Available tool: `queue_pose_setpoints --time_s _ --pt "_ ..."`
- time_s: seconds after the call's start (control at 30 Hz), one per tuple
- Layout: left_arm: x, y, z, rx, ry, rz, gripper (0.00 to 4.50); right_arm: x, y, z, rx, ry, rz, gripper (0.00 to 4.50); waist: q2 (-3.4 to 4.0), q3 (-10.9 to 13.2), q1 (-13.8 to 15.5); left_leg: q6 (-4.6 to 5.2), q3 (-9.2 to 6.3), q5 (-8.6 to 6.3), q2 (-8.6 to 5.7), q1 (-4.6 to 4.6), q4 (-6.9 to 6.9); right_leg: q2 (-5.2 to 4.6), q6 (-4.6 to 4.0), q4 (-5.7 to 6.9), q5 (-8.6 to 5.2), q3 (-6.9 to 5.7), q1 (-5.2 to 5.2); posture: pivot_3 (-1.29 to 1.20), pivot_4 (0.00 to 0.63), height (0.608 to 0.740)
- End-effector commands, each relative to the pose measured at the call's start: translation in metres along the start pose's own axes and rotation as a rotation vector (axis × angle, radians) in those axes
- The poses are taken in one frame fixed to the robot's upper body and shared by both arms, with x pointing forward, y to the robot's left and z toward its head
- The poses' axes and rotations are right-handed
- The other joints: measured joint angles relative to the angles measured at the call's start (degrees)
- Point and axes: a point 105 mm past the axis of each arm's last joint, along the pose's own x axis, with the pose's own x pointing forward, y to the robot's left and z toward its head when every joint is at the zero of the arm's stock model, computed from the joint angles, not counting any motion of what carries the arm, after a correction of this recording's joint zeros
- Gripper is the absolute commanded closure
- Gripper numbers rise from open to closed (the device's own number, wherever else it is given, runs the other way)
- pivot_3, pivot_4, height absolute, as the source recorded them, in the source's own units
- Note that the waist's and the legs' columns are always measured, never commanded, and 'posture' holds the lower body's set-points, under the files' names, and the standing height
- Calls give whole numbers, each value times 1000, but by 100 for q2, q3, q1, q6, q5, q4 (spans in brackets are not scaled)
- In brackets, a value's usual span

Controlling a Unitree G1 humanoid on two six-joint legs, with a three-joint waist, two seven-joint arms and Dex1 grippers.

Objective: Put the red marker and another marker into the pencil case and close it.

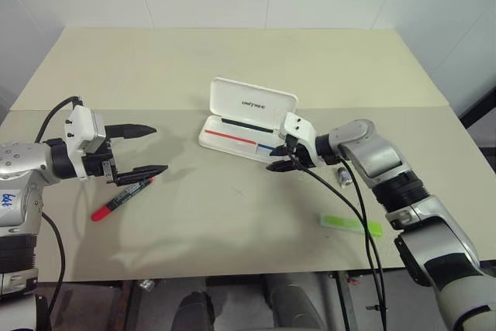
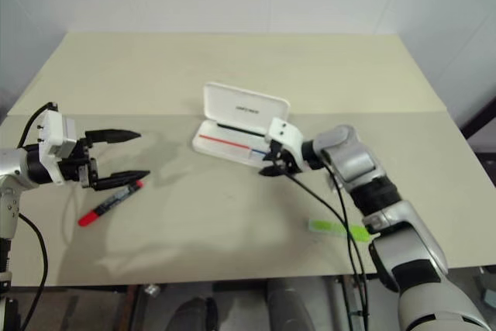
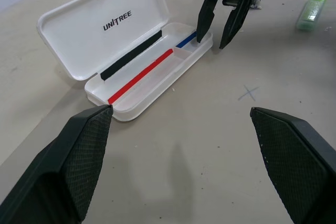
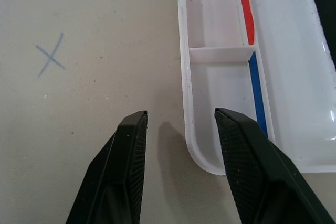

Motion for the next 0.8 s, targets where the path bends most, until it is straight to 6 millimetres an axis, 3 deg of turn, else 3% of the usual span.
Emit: queue_pose_setpoints --time_s 0.03,0.2,0.4,0.57,0.8 --pt "-6 3 20 59 -26 20 0 5 -4 -6 -66 57 -15 2706 0 0 -3 0 0 0 0 1 0 0 0 1 0 0 1 0 150 740" --pt "-5 4 22 62 -30 18 0 10 -1 -3 -95 53 5 4390 -2 -1 4 0 -3 0 0 0 0 0 -2 0 -1 -2 1 0 150 740" --pt "-3 5 23 64 -36 15 0 11 -2 0 -124 40 -4 4453 -5 -3 -4 0 -3 0 0 3 0 0 -3 2 -2 -2 2 0 150 740" --pt "3 4 24 69 -51 -17 0 -19 20 21 -231 -44 86 4453 0 0 15 -1 -4 0 0 0 -3 0 -4 2 -3 -3 2 0 150 740" --pt "19 -8 21 67 -77 -115 0 -46 54 -2 -373 74 125 4453 0 1 68 -10 -8 -7 0 -6 -7 -1 0 -8 -12 -7 1 0 150 740"
